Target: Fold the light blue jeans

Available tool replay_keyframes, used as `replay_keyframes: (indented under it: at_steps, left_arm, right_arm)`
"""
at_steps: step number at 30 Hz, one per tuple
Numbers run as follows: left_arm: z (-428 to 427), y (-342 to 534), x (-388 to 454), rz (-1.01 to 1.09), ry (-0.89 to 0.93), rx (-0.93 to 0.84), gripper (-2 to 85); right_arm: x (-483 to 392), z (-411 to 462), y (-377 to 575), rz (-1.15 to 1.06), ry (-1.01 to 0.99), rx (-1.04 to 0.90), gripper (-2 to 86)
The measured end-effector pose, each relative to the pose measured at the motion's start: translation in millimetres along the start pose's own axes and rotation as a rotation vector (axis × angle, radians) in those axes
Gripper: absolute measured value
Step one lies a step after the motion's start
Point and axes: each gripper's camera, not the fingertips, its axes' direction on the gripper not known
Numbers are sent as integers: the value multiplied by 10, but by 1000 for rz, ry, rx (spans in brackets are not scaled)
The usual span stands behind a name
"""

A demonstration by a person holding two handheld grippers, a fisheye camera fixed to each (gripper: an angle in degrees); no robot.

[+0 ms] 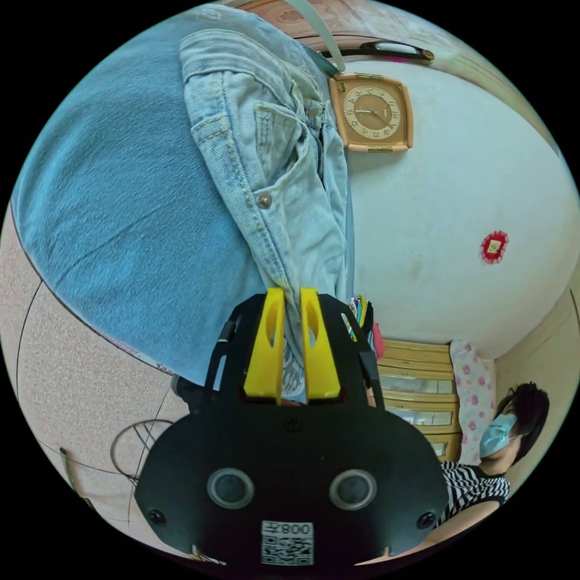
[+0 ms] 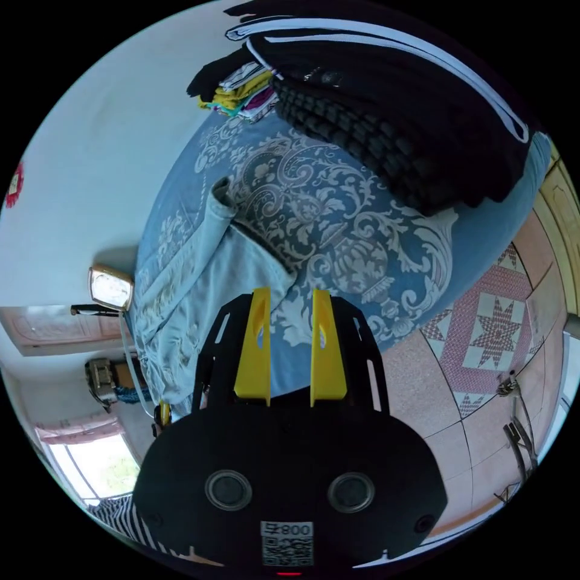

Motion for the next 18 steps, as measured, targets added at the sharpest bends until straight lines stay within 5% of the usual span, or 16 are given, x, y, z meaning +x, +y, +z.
replay_keyframes:
  at_steps: [18]
  left_arm:
    - [487, -189, 1072, 44, -69, 72, 24]
  right_arm:
    - [991, -1015, -529, -118, -133, -3, 25]
